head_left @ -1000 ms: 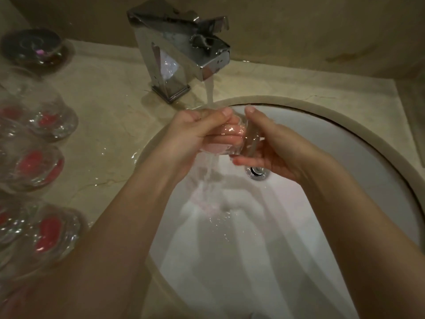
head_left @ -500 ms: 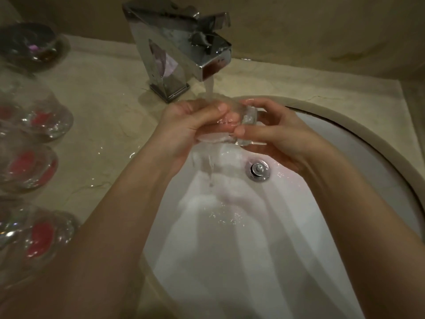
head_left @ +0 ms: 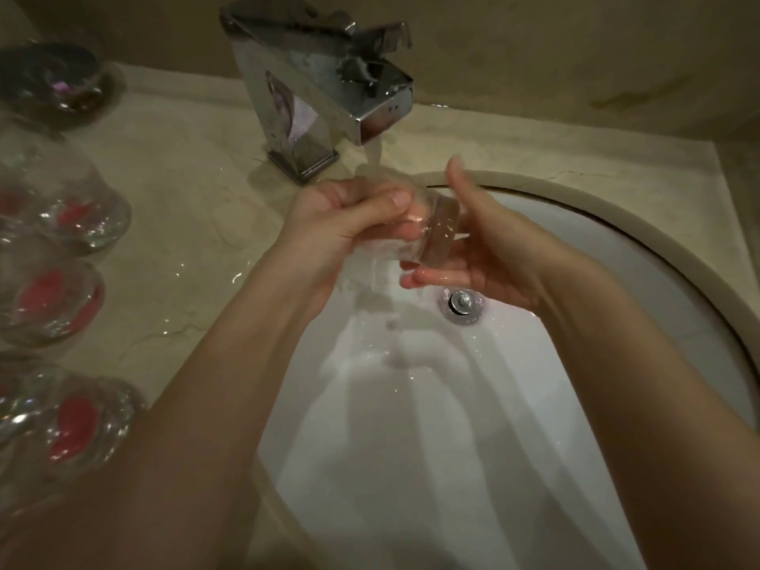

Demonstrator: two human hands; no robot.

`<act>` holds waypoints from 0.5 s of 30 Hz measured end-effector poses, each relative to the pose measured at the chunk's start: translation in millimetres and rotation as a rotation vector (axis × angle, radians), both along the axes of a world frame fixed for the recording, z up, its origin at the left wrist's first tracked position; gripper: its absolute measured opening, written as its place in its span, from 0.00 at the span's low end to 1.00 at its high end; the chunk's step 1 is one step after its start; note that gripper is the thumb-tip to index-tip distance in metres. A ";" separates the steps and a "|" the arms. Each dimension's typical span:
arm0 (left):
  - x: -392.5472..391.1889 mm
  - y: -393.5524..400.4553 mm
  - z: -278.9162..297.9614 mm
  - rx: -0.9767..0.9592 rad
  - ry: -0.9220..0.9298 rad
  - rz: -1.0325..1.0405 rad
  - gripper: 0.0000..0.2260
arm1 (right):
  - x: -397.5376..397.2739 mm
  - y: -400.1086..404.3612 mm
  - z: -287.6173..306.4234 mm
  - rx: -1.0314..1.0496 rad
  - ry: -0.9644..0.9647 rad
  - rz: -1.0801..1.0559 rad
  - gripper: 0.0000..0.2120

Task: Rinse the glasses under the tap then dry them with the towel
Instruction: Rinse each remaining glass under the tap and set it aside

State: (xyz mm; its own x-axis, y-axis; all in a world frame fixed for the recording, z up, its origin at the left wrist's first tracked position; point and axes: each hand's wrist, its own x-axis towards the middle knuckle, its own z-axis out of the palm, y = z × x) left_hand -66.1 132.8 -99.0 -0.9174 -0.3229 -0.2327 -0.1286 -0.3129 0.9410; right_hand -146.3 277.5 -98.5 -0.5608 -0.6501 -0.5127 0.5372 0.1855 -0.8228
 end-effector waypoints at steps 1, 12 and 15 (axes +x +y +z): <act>1.1 0.8 -0.8 -0.003 -0.009 -0.001 0.07 | 0.7 -0.7 -0.2 0.024 0.024 0.004 0.23; -1.4 8.8 -1.1 0.005 -0.033 -0.012 0.08 | 1.0 -2.6 3.2 0.051 -0.010 -0.020 0.27; -1.6 9.7 -1.6 -0.012 -0.052 0.010 0.11 | 1.9 -3.3 -0.7 0.016 0.129 -0.040 0.15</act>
State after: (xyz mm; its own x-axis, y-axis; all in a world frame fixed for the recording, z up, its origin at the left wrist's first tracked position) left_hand -67.7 142.6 -100.6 -0.9009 -0.3347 -0.2764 -0.1748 -0.3030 0.9368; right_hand -144.4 274.3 -99.2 -0.6478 -0.6187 -0.4444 0.4342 0.1795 -0.8828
